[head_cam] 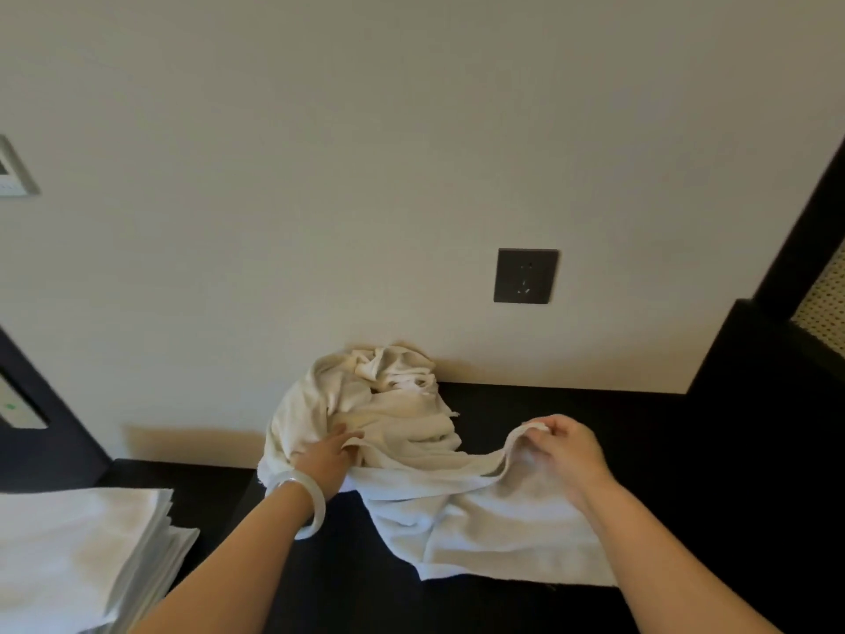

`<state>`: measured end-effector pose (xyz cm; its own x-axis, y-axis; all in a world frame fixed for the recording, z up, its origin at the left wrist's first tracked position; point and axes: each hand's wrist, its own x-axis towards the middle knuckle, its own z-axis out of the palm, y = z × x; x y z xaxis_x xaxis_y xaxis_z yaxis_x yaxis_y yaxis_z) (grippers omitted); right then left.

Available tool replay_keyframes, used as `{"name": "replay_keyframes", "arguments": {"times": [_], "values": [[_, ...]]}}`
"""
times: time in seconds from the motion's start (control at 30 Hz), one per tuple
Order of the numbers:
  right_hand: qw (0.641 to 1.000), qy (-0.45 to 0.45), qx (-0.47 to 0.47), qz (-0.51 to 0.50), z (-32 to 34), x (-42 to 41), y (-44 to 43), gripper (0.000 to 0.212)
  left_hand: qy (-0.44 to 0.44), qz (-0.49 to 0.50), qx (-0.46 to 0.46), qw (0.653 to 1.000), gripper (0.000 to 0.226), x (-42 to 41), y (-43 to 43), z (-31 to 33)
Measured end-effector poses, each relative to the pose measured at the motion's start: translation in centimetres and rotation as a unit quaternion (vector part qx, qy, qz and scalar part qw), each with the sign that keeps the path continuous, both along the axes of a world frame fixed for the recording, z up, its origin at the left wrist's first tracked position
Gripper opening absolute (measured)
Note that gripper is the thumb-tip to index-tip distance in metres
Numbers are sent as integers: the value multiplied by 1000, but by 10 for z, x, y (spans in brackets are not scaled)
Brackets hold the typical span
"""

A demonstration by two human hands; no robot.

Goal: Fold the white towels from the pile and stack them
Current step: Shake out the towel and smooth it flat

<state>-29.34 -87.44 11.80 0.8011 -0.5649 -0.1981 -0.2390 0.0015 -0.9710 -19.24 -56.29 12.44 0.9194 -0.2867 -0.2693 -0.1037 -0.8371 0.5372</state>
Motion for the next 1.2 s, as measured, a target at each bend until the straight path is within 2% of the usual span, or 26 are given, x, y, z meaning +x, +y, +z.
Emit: {"name": "replay_keyframes", "arguments": {"times": [0.1,0.2,0.43,0.5,0.6,0.83,1.07,1.2], "values": [[998,-51,16,-21,24,-3,-27,11,-3,51,-87,995,32,3,2,23],[997,-73,-9,-25,56,-15,-62,10,-26,40,-139,989,23,3,-7,62],[985,-160,-58,-21,164,-30,-105,9,-103,33,-295,949,23,40,-58,207],[984,-149,-95,-3,189,-33,-110,9,-81,17,-293,953,23,48,-68,239],[985,-114,-128,21,211,-43,-116,17,-54,-1,-220,974,15,55,-68,264],[982,-87,-152,70,241,-66,-112,13,12,-45,-169,985,21,47,-53,285],[987,-111,-90,66,245,-63,-109,14,82,-3,-262,962,22,53,-41,282],[993,-85,-70,33,226,-55,-106,16,136,27,-307,941,18,50,-44,267]]}}
